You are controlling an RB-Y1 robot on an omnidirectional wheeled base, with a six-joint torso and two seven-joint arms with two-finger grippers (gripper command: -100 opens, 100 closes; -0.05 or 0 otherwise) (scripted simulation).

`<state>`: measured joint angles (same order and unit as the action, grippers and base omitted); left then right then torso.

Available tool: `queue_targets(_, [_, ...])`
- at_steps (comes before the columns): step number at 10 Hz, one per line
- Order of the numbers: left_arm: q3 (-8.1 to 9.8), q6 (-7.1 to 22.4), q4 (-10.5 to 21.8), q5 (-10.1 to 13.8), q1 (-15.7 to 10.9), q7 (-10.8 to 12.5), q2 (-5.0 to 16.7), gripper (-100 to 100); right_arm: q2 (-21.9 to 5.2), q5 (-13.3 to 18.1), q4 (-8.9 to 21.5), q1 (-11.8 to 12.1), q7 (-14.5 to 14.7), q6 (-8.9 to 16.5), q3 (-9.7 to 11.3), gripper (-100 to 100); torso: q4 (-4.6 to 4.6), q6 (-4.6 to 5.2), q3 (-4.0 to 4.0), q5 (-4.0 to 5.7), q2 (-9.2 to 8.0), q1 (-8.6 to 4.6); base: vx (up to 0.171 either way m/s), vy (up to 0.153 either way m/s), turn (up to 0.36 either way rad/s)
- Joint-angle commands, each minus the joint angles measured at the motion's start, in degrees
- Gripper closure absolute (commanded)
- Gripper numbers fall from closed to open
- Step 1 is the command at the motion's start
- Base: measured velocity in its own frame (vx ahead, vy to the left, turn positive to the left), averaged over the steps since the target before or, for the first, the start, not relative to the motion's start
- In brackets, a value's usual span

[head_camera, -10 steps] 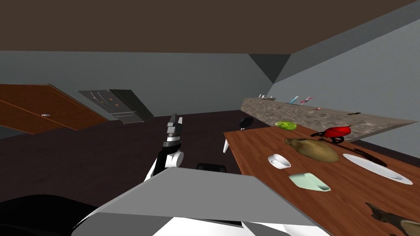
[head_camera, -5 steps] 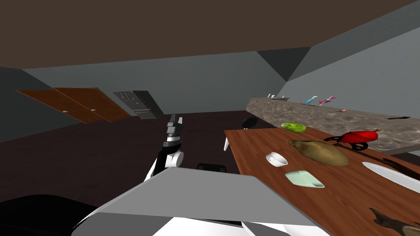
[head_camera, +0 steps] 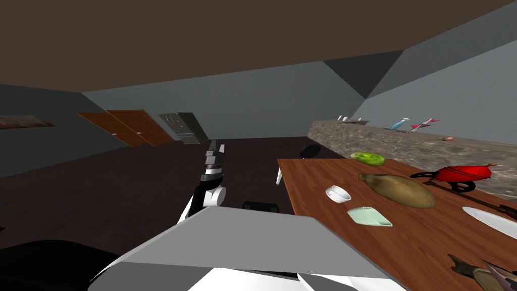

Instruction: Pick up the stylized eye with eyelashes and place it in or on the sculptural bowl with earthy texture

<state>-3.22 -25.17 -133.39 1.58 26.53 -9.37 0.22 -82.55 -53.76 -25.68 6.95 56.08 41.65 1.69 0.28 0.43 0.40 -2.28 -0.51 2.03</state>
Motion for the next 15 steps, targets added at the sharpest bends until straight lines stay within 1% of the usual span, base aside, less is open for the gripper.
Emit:
queue_targets(1, [0.0,0.0,0.0,0.0,0.0,0.0,0.0,0,0.0,0.0,0.0,0.0,0.0,0.0,0.0,100,0.0,0.0,0.0,0.0,0.0,0.0,-0.041,-0.023,0.028])
queue_targets(2, [0.0,0.0,0.0,0.0,0.0,0.0,0.0,0,0.0,-0.1,0.0,-0.1,0.1,0.1,-0.1,-100,-0.03,0.08,-0.07,0.01,0.13,0.05,-0.006,-0.004,-0.003])
queue_targets(6, [0.0,0.0,0.0,0.0,0.0,0.0,0.0,0,0.0,-0.1,0.0,-0.1,0.1,0.1,-0.1,-100,-0.08,0.07,-0.19,-0.01,0.32,0.14,0.0,0.0,0.0])
queue_targets(7, [0.0,0.0,0.0,0.0,0.0,0.0,0.0,0,0.0,-0.1,0.0,-0.1,0.1,0.1,-0.1,0,-0.08,0.07,-0.19,-0.01,0.32,0.14,0.0,0.0,0.0])
queue_targets(8, [0.0,0.0,0.0,0.0,0.0,0.0,0.0,0,0.1,-0.4,0.3,-0.2,0.0,1.2,0.0,-100,-0.08,0.07,-0.19,-0.01,0.33,0.14,-0.041,-0.036,0.12])
queue_targets(9, [0.0,0.0,0.0,0.0,0.0,0.0,0.0,0,0.1,-0.4,0.3,-0.2,0.0,1.2,0.0,-100,-0.07,0.03,-0.15,0.0,0.24,0.03,-0.062,-0.058,0.131])
queue_targets(10, [0.0,0.0,0.0,0.0,0.0,0.0,0.0,0,0.3,-0.9,0.8,-0.3,-0.3,2.8,0.2,-100,-0.04,0.09,-0.09,0.03,0.15,-0.06,-0.108,-0.092,0.182])
queue_targets(12, [0.0,0.0,0.0,0.0,0.0,0.0,0.0,0,0.5,-1.5,1.4,-0.5,-0.6,5.0,0.3,-100,0.0,0.04,0.02,0.09,-0.04,-0.3,-0.138,-0.13,0.241])
queue_targets(13, [0.01,0.0,0.0,0.0,0.0,0.0,0.0,0,0.6,-1.7,1.5,-0.5,-0.7,5.5,0.4,-100,0.02,0.05,0.07,0.11,-0.13,-0.38,-0.116,-0.101,0.151])
queue_targets(14, [0.01,0.0,0.0,0.0,0.0,0.0,0.0,0,0.6,-1.4,1.7,-0.9,-0.6,5.0,0.4,-100,0.01,0.08,0.04,0.11,-0.06,-0.3,-0.039,-0.037,0.024])
queue_targets(15, [0.01,0.0,0.0,0.0,0.0,0.0,0.0,0,0.7,-1.4,1.9,-1.1,-0.4,5.1,0.5,0,-0.03,0.11,-0.06,0.06,0.13,-0.11,-0.008,-0.008,-0.007])
